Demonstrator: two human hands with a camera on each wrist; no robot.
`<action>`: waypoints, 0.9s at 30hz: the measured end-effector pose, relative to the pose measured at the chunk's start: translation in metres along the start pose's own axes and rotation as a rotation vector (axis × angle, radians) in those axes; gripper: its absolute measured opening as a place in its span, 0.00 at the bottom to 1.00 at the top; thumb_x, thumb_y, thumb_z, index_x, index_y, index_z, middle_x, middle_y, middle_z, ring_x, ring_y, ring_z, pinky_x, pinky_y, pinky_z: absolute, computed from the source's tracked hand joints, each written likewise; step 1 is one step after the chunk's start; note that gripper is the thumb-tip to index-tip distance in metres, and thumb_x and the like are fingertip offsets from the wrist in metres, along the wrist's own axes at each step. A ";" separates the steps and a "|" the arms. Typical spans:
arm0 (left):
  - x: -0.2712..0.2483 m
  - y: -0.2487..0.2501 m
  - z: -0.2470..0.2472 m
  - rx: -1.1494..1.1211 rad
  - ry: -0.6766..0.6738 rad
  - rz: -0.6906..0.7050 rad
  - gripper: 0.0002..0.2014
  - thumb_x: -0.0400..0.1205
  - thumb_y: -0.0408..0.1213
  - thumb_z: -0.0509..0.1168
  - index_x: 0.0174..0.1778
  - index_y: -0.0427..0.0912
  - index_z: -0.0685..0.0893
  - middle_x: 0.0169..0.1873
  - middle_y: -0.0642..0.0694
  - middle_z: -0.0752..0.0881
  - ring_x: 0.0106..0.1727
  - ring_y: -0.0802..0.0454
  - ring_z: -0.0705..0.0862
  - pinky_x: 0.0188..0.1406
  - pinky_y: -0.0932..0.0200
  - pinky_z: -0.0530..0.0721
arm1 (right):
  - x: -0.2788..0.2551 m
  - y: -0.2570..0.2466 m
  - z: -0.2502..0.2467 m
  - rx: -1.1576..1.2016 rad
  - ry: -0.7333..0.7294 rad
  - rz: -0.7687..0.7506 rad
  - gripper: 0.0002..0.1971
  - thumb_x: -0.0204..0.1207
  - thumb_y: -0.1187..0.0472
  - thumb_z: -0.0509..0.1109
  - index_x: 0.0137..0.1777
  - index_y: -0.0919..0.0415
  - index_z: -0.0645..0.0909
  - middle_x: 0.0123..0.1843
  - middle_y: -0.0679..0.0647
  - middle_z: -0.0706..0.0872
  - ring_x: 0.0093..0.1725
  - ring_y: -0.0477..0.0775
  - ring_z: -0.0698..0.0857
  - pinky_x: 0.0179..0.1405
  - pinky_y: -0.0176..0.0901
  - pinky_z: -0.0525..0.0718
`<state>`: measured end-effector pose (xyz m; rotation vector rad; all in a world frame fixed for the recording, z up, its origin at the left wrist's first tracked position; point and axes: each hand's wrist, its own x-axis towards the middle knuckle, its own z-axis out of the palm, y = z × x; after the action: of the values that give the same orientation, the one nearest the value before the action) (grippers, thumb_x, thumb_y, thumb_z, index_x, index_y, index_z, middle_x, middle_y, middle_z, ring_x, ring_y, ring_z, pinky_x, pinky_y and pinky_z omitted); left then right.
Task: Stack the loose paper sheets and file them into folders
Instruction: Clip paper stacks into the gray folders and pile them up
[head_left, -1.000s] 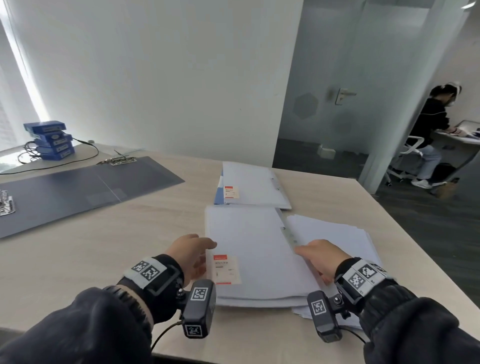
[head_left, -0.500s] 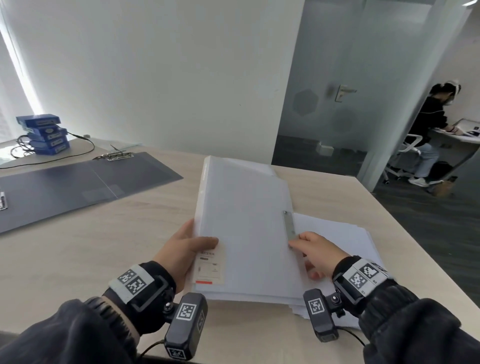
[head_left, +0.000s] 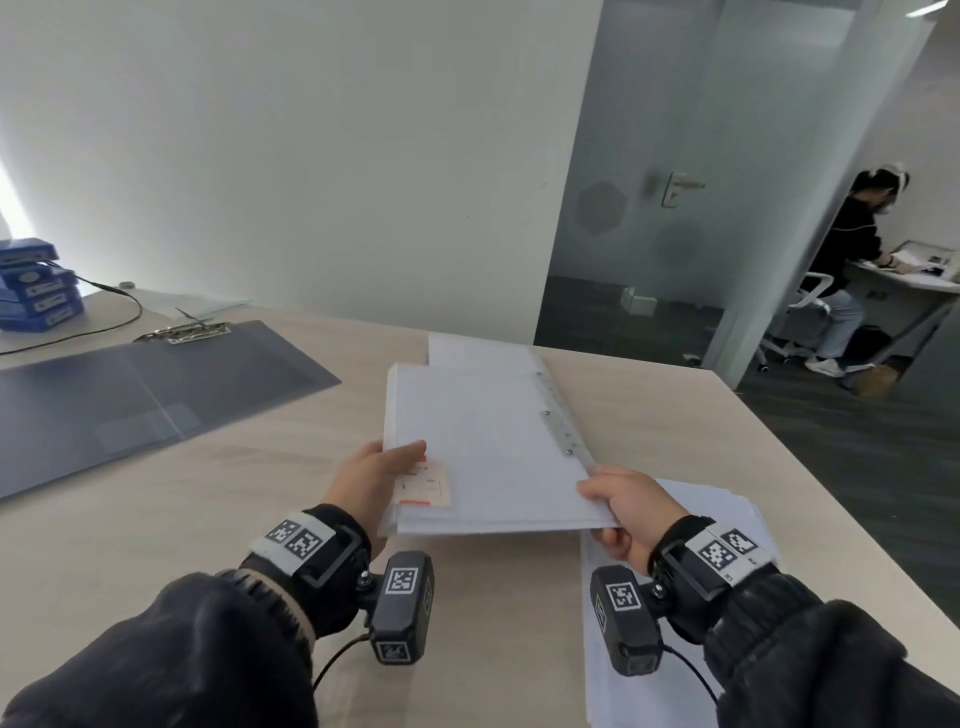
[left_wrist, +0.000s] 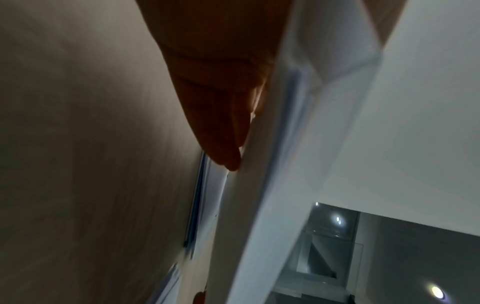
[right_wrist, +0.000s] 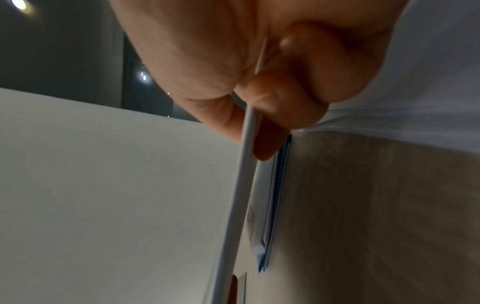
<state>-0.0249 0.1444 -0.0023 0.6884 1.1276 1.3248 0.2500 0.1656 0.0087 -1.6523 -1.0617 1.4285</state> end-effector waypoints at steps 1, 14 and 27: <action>0.010 0.001 0.003 0.004 -0.014 0.001 0.12 0.84 0.31 0.69 0.63 0.32 0.82 0.48 0.33 0.90 0.46 0.35 0.91 0.44 0.45 0.89 | 0.010 -0.002 0.000 0.030 0.028 0.003 0.04 0.83 0.65 0.65 0.49 0.57 0.80 0.32 0.54 0.76 0.16 0.47 0.68 0.14 0.27 0.60; 0.102 -0.017 0.015 0.530 -0.199 0.162 0.65 0.59 0.46 0.85 0.90 0.59 0.53 0.81 0.53 0.72 0.76 0.55 0.78 0.78 0.57 0.72 | 0.113 -0.028 0.005 -0.193 0.301 -0.174 0.29 0.72 0.59 0.69 0.76 0.58 0.73 0.56 0.58 0.84 0.43 0.57 0.81 0.34 0.44 0.77; 0.106 -0.025 0.019 0.684 0.140 0.359 0.30 0.78 0.46 0.76 0.77 0.56 0.78 0.77 0.55 0.78 0.72 0.50 0.80 0.75 0.48 0.78 | 0.107 -0.041 0.007 -0.429 0.219 -0.282 0.27 0.82 0.59 0.65 0.81 0.57 0.70 0.73 0.52 0.79 0.61 0.52 0.79 0.57 0.42 0.74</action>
<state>-0.0108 0.2456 -0.0437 1.3619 1.6503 1.2878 0.2435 0.2798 -0.0006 -1.8109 -1.4751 0.8558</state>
